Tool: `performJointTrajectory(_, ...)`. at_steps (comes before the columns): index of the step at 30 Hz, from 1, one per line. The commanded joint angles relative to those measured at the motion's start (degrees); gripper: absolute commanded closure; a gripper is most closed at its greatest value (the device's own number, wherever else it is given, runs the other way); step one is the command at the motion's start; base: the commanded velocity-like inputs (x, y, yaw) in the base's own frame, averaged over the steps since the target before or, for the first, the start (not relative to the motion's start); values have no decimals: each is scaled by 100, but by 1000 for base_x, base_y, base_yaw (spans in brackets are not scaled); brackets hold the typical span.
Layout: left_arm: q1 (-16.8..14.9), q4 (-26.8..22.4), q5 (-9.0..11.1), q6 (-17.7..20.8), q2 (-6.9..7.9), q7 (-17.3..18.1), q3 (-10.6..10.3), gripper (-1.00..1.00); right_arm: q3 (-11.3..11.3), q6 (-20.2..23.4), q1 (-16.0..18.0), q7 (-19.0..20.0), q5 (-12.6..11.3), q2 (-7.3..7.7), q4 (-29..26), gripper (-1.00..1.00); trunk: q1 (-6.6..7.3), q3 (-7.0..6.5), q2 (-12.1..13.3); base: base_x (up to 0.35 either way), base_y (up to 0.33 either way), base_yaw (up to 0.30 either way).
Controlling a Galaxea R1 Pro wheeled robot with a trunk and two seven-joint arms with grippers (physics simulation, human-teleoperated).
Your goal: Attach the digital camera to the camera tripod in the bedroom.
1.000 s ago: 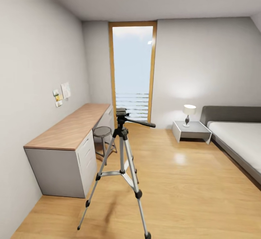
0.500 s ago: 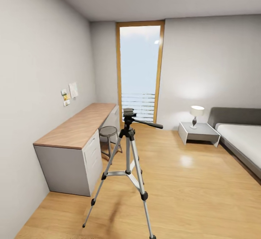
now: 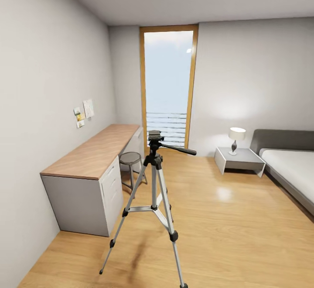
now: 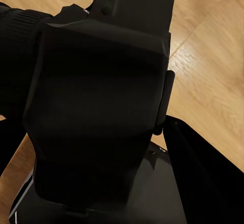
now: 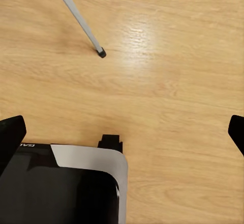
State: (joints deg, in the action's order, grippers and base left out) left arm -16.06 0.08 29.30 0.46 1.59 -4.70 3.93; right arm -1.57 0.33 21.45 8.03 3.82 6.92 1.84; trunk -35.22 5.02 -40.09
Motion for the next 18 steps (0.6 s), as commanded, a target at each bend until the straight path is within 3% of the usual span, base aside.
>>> performJointTrajectory(1, -5, 0, -21, 5, 0, -13, 38, 100, -19, 3, 8, 15, 39, 2, 9, -100, -2, 10, -8, 0, 0, 0)
performJointTrajectory(18, -4, 0, -21, 6, -1, -13, 38, 100, -19, 62, 8, 46, 39, 1, 9, -100, -2, 10, -8, 0, 0, 0)
